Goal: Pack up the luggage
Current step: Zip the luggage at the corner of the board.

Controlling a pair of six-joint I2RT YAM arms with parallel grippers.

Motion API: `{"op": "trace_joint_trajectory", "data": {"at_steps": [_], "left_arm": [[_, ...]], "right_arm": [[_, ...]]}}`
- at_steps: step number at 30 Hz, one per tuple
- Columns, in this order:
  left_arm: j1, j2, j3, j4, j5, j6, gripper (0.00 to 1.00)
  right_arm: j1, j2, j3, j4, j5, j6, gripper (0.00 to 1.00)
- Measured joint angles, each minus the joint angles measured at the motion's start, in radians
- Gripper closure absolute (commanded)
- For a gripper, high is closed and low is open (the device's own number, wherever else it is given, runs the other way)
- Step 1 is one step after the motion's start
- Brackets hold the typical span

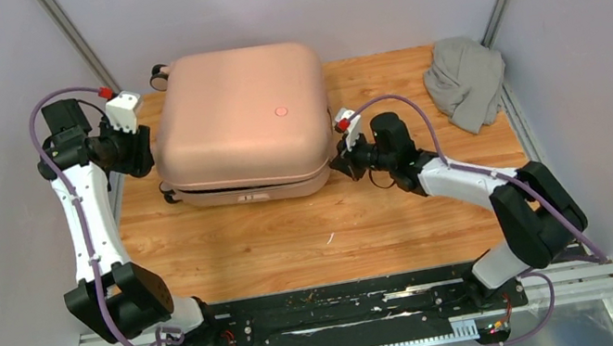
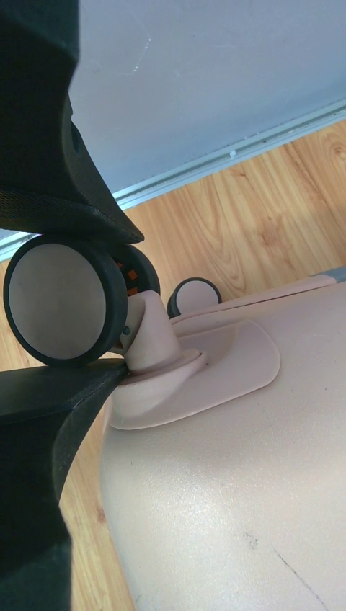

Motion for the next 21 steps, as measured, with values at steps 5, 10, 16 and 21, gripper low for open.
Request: {"op": "trace_joint_trajectory", "data": {"at_steps": [5,10,16,21], "left_arm": [[-0.010,-0.014,-0.012,0.008,-0.003,-0.002,1.00],[-0.011,-0.017,-0.014,0.009,-0.006,0.005,1.00],[-0.012,-0.029,-0.054,0.031,-0.013,0.007,1.00],[-0.012,-0.037,-0.097,0.062,-0.029,0.006,1.00]], "right_arm": [[0.029,-0.047,-0.043,-0.012,0.000,0.000,1.00],[0.058,-0.057,-0.044,-0.049,0.005,0.002,1.00],[0.079,-0.060,-0.044,-0.053,0.059,0.068,1.00],[0.162,-0.067,-0.044,-0.064,0.228,0.090,1.00]]}}
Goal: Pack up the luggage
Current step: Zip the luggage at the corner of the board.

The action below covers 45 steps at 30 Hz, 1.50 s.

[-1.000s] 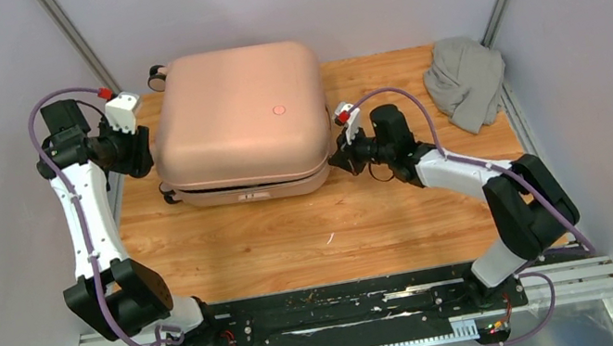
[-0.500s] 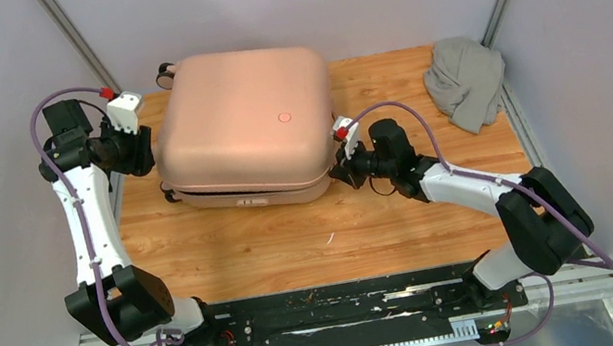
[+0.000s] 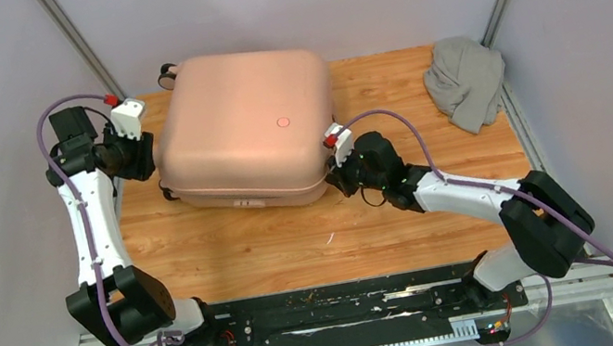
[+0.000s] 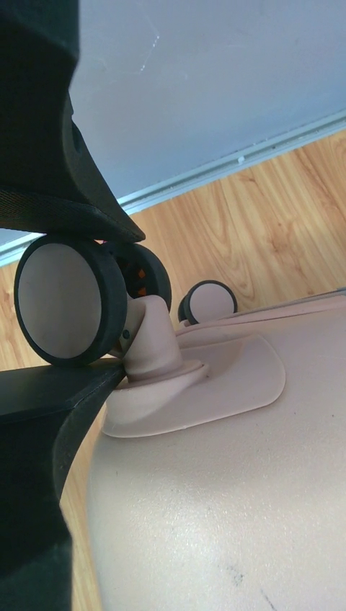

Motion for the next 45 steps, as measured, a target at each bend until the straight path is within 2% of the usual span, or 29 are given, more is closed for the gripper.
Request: {"op": "trace_joint_trajectory", "data": {"at_steps": [6,7,8,9,10,11,12,13,14,15,16,18,21,23,27,30,33,36,40,45], "left_arm": [[0.000,0.000,-0.013,0.024,-0.021,0.008,1.00],[-0.001,0.000,-0.012,0.021,-0.021,0.008,1.00],[-0.001,0.000,-0.012,0.017,-0.021,0.009,0.97],[-0.002,0.000,-0.012,0.012,-0.020,0.010,0.80],[-0.003,0.000,-0.012,0.008,-0.018,0.011,0.58],[-0.004,0.000,-0.012,0.004,-0.013,0.015,0.27],[-0.008,0.000,-0.012,-0.002,-0.008,0.020,0.10],[-0.012,-0.003,-0.012,-0.005,-0.008,0.033,0.01],[-0.014,-0.016,-0.012,-0.002,0.002,0.062,0.00],[-0.018,-0.022,-0.012,-0.002,0.013,0.061,0.00],[-0.027,-0.040,-0.012,-0.006,0.030,0.074,0.00],[-0.060,-0.090,-0.010,-0.013,0.073,0.115,0.00],[-0.138,-0.175,0.029,-0.028,0.106,0.175,0.00],[-0.233,-0.212,0.061,-0.027,0.097,0.210,0.00],[-0.603,-0.239,0.092,-0.029,0.018,0.283,0.00],[-0.871,-0.186,0.111,-0.037,-0.087,0.334,0.00],[-1.071,-0.080,0.149,-0.039,-0.164,0.392,0.00],[-1.175,0.032,0.181,-0.042,-0.183,0.449,0.00],[-1.247,0.174,0.230,-0.037,-0.203,0.544,0.00],[-1.315,0.257,0.195,-0.002,-0.272,0.719,0.00]], "right_arm": [[0.024,-0.018,-0.039,0.045,0.063,0.064,0.99],[0.016,-0.027,-0.056,0.066,0.055,0.081,0.96],[0.008,-0.037,-0.076,0.085,0.042,0.100,0.88],[0.001,-0.048,-0.093,0.101,0.029,0.114,0.75],[-0.005,-0.059,-0.106,0.108,0.009,0.127,0.67],[-0.008,-0.068,-0.117,0.109,-0.008,0.145,0.62],[-0.009,-0.079,-0.129,0.111,-0.050,0.160,0.57],[-0.009,-0.090,-0.142,0.114,-0.088,0.174,0.52],[-0.012,-0.102,-0.157,0.116,-0.127,0.188,0.47],[-0.022,-0.116,-0.171,0.117,-0.157,0.205,0.37],[-0.038,-0.127,-0.182,0.119,-0.178,0.219,0.32],[-0.097,-0.155,-0.201,0.121,-0.219,0.251,0.27],[-0.195,-0.209,-0.216,0.109,-0.248,0.284,0.26],[-0.242,-0.246,-0.216,0.092,-0.256,0.298,0.26],[-0.330,-0.277,-0.219,0.069,-0.283,0.317,0.25],[-0.375,-0.262,-0.233,0.070,-0.310,0.337,0.24],[-0.383,-0.231,-0.246,0.084,-0.345,0.353,0.24],[-0.383,-0.193,-0.247,0.117,-0.380,0.358,0.24],[-0.383,-0.128,-0.246,0.190,-0.419,0.356,0.25],[-0.383,-0.019,-0.238,0.271,-0.459,0.356,0.25]]}}
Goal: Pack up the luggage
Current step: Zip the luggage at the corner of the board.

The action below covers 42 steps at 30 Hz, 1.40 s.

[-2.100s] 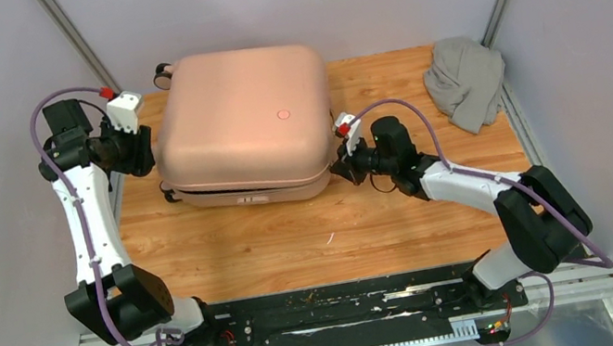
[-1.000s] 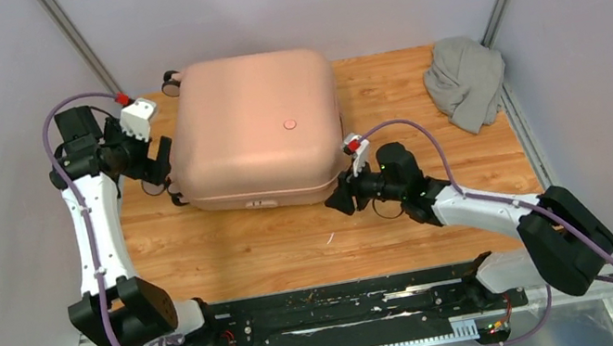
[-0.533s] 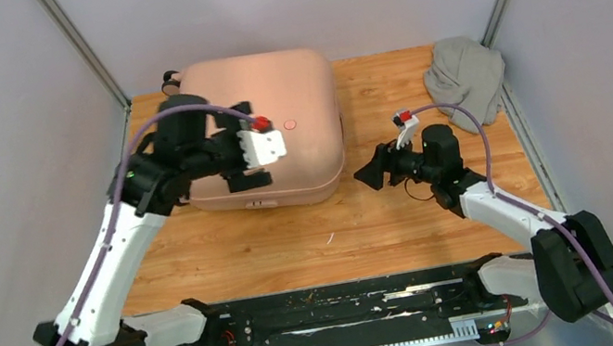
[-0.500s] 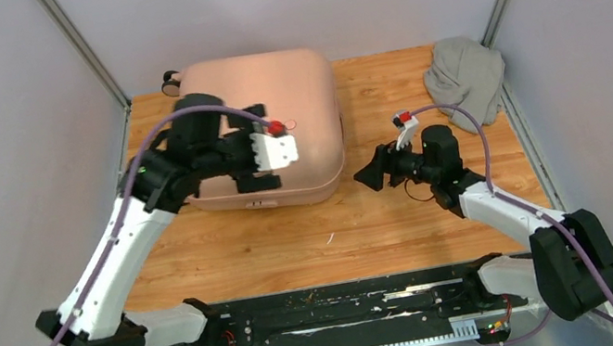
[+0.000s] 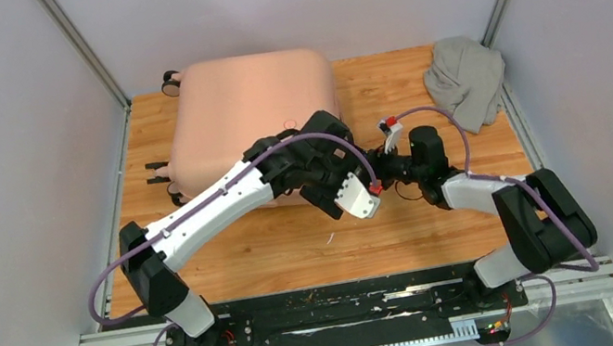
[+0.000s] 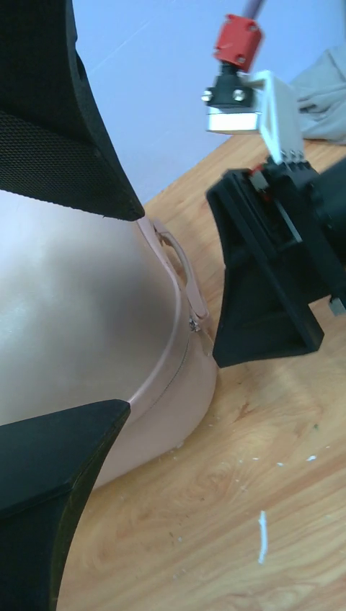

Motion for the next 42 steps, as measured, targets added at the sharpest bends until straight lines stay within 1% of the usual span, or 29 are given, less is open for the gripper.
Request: {"op": "trace_joint_trajectory", "data": {"at_steps": [4,7,11,14,18,21,27,32,33,42], "left_arm": [[-0.021,0.001,-0.072,0.049,-0.056,0.131,0.00],[-0.025,0.004,-0.111,0.070,-0.098,0.201,0.00],[-0.025,0.013,-0.150,0.116,-0.170,0.256,0.00],[-0.028,0.013,-0.179,0.140,-0.206,0.285,0.04],[-0.035,0.014,-0.187,0.152,-0.232,0.300,0.07],[-0.035,0.014,-0.187,0.179,-0.261,0.319,0.08],[-0.028,0.014,-0.186,0.257,-0.318,0.346,0.08],[-0.022,0.014,-0.185,0.285,-0.341,0.350,0.09],[-0.021,0.014,-0.185,0.285,-0.345,0.350,0.09],[-0.013,0.014,-0.182,0.283,-0.342,0.342,0.09]], "right_arm": [[0.000,0.081,0.005,0.092,-0.040,0.005,0.26],[0.000,0.134,0.017,0.166,-0.071,0.014,0.26],[0.000,0.190,0.050,0.248,-0.104,0.016,0.28],[0.000,0.231,0.063,0.295,-0.129,0.018,0.30],[-0.005,0.274,0.071,0.359,-0.167,0.029,0.40],[-0.007,0.319,0.077,0.452,-0.189,0.064,0.49],[-0.007,0.366,0.077,0.607,-0.208,0.148,0.72],[-0.010,0.370,0.074,0.646,-0.205,0.179,0.97],[-0.011,0.370,0.071,0.642,-0.200,0.181,1.00],[-0.014,0.348,0.070,0.568,-0.157,0.131,1.00]]}}
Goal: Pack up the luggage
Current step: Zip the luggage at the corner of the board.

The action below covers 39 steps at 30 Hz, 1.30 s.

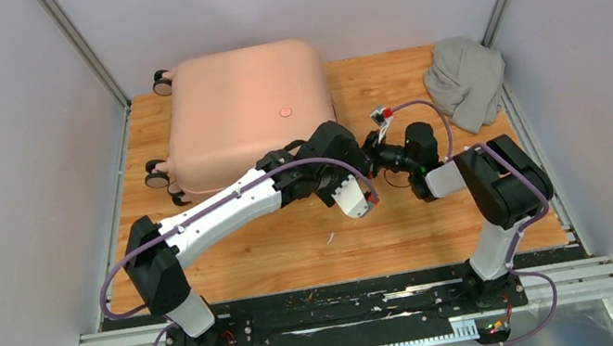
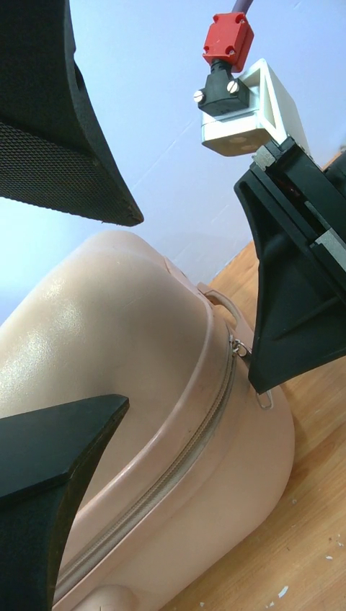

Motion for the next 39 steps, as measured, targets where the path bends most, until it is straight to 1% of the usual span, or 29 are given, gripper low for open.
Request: {"op": "trace_joint_trajectory", "data": {"at_steps": [9,13,16,20,24,26,29,30,32,33,36,37,39], "left_arm": [[0.016,0.000,0.011,0.008,0.004,-0.011,0.15],[0.020,0.001,0.025,0.009,0.005,-0.028,0.17],[0.022,0.003,0.054,0.014,0.005,-0.039,0.18],[0.046,0.003,0.091,0.066,0.000,-0.041,0.18],[0.097,0.003,0.109,0.113,-0.043,-0.043,0.17],[0.122,0.003,0.121,0.105,-0.059,-0.058,0.16],[0.145,0.006,0.158,0.039,-0.054,-0.105,0.13],[0.147,0.006,0.169,0.014,-0.043,-0.121,0.11],[0.147,-0.010,0.169,-0.017,-0.017,-0.147,0.05],[0.147,-0.020,0.166,-0.033,-0.003,-0.156,0.01],[0.147,-0.089,0.116,-0.093,0.061,-0.197,0.00],[0.147,-0.114,0.095,-0.108,0.080,-0.208,0.00],[0.146,-0.156,0.050,-0.132,0.108,-0.225,0.00]], "right_arm": [[0.000,-0.050,-0.009,-0.059,0.058,-0.051,1.00],[0.011,-0.082,-0.038,-0.061,0.109,-0.080,1.00],[0.036,-0.123,-0.058,-0.083,0.165,-0.120,1.00],[0.079,-0.171,-0.086,-0.107,0.240,-0.173,1.00],[0.169,-0.203,-0.113,-0.136,0.238,-0.196,1.00],[0.202,-0.208,-0.118,-0.143,0.233,-0.205,1.00],[0.206,-0.209,-0.129,-0.143,0.236,-0.208,1.00],[0.203,-0.212,-0.137,-0.143,0.240,-0.208,0.94],[0.183,-0.229,-0.155,-0.156,0.249,-0.203,0.65],[0.163,-0.241,-0.162,-0.167,0.253,-0.194,0.56],[0.065,-0.275,-0.163,-0.187,0.262,-0.172,0.39],[0.040,-0.276,-0.160,-0.187,0.261,-0.165,0.36],[-0.003,-0.266,-0.138,-0.192,0.240,-0.154,0.34]]}}
